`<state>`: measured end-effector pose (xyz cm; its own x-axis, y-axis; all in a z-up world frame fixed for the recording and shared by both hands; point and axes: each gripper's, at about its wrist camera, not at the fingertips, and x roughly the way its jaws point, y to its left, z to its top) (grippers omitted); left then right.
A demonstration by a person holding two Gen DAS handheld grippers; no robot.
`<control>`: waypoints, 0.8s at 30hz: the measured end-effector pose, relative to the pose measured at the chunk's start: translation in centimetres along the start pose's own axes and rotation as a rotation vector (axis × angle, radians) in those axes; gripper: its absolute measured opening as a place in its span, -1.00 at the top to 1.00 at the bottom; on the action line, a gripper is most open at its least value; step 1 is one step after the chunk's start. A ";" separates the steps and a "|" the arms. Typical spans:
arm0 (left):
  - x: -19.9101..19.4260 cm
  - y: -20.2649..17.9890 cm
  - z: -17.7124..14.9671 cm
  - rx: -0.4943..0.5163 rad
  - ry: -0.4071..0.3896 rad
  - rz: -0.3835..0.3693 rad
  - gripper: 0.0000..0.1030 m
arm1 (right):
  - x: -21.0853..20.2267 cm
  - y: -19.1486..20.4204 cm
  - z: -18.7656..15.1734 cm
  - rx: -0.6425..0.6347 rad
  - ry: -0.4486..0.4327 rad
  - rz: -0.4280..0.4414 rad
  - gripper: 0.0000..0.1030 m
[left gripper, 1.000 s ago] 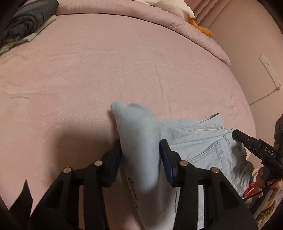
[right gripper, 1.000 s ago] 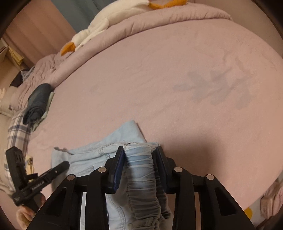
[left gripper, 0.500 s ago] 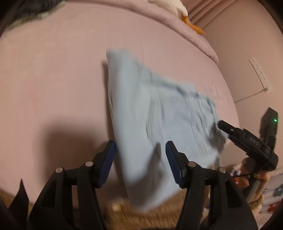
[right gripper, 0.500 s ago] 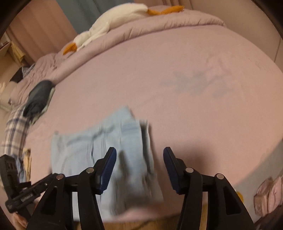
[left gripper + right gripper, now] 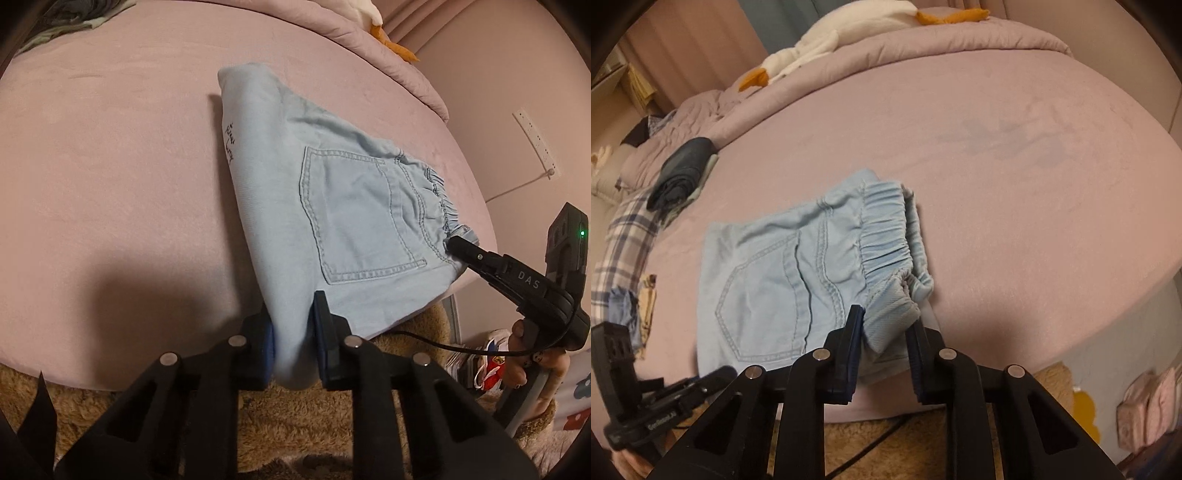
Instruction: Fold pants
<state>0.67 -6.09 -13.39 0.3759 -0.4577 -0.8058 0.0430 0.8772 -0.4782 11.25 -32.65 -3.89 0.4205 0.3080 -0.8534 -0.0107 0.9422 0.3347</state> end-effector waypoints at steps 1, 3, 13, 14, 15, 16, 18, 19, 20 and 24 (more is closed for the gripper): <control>-0.1 0.2 -0.3 0.002 0.002 0.001 0.64 | 0.0 -0.2 -0.1 -0.002 0.000 -0.001 0.59; 0.6 0.4 0.1 0.009 0.018 0.013 0.64 | 0.4 -1.0 -0.7 0.005 0.017 -0.003 0.60; -0.5 1.0 1.8 0.010 -0.021 0.052 0.11 | -0.3 -3.2 -0.6 0.049 0.018 0.036 0.10; -1.2 1.2 2.5 0.012 -0.079 0.087 -0.03 | -0.8 -3.5 -0.4 0.046 -0.007 0.022 -0.29; -1.7 1.4 2.5 0.009 -0.112 0.110 -0.31 | -1.4 -4.2 0.0 0.047 -0.039 0.008 -0.44; -1.9 1.6 3.0 0.002 -0.135 0.124 -0.39 | -1.5 -4.7 0.4 0.062 -0.041 0.019 -0.44; -1.3 2.0 4.1 -0.020 -0.125 0.096 -0.38 | -0.9 -5.6 1.0 0.101 -0.015 0.100 -0.47; -0.9 2.1 4.4 -0.033 -0.111 0.072 -0.38 | -0.3 -5.9 1.3 0.120 0.006 0.143 -0.49; -0.4 2.2 4.8 -0.045 -0.100 0.048 -0.38 | 0.5 -6.0 1.5 0.127 0.027 0.172 -0.54; 2.8 1.6 6.1 -0.001 -0.048 0.043 -0.34 | 3.8 -5.4 1.2 0.100 0.121 0.221 -0.57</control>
<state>7.45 -5.04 -14.24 0.4212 -0.4119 -0.8080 0.0249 0.8958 -0.4437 14.02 -36.74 -8.46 0.3061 0.5242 -0.7947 0.0022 0.8343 0.5512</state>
